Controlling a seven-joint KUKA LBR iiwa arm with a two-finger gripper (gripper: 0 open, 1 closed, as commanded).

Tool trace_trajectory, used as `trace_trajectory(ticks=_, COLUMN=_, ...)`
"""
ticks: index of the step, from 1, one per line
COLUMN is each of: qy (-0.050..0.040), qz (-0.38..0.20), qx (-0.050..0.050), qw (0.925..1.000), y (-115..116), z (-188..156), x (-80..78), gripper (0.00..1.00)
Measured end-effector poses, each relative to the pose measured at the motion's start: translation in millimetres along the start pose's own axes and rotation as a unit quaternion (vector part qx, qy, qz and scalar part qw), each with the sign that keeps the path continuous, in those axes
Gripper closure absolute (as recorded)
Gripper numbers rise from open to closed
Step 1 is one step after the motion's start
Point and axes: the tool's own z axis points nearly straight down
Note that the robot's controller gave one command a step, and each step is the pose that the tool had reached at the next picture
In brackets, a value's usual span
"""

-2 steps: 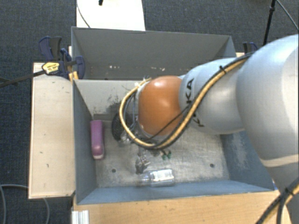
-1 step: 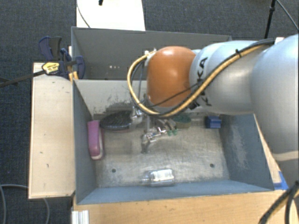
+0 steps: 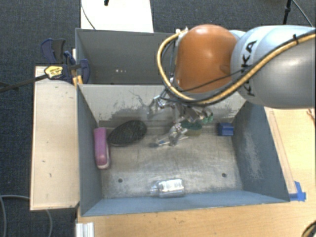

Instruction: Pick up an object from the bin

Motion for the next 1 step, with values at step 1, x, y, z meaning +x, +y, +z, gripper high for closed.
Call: trace_trajectory(ticks=1, qy=0.0003, qz=-0.010, qx=-0.002, qw=0.9999, y=-4.2, z=122.8, x=13.0, gripper=0.00)
